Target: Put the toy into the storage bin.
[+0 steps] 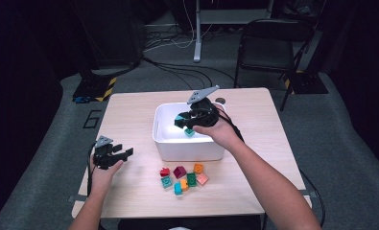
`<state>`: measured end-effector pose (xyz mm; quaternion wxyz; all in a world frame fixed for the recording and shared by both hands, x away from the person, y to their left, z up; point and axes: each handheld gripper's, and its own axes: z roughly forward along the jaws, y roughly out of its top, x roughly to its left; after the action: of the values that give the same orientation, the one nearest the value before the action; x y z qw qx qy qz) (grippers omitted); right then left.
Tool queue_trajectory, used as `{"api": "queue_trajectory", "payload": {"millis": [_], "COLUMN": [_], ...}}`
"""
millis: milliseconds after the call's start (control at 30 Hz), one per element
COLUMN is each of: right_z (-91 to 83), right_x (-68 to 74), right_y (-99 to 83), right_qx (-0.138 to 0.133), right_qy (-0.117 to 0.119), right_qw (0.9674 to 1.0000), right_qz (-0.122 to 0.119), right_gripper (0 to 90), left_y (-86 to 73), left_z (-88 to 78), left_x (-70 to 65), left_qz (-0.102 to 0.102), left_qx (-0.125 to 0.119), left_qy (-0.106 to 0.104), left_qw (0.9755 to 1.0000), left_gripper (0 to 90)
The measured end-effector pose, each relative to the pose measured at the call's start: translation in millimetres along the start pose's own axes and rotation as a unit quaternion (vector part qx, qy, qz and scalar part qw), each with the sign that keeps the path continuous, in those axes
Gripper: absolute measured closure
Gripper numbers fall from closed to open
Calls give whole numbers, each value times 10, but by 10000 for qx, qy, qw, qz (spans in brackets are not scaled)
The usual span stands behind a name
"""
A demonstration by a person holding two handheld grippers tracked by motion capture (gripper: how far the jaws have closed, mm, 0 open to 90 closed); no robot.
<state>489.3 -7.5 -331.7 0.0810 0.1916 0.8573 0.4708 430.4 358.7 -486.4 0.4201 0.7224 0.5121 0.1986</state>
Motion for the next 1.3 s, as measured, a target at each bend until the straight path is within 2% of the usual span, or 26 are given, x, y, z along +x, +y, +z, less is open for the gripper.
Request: {"api": "queue_trajectory", "payload": {"millis": [300,533,633,700,900,933,1067,1300], "right_z": [174,353,384,452,597,597,697,780], "right_x": [-154,-303,-326,-397,-537,-537,-575,-587], "right_y": [31,-1,-12,-47,-154,-154,-225,-248], "right_qx": [66,104,127,152,358,358,639,829], "right_qy": [-116,-184,-206,-238,-363,-363,-397,-335], "right_qw": [9999,9997,9996,9994,9984,9984,9967,9950], "right_qz": [9,117,177,221,245,245,296,443], "right_gripper": [670,670,670,670,670,670,669,644], "left_y": [-1,-1,-1,-1,-1,-4,-1,-1], "left_z": [1,4,4,4,9,19,18,19], "left_x": [3,2,0,-2,-4,-7,-6,-7], "left_qz": [-10,13,10,10,14,3,31,33], "left_qx": [-3,12,15,11,24,-25,15,12], "left_qy": [-9,-26,-35,-39,-50,-37,-44,-47], "left_qw": [10000,10000,10000,10000,10000,10000,10000,10000], "left_gripper": [393,393,393,392,393,393,393,393]}}
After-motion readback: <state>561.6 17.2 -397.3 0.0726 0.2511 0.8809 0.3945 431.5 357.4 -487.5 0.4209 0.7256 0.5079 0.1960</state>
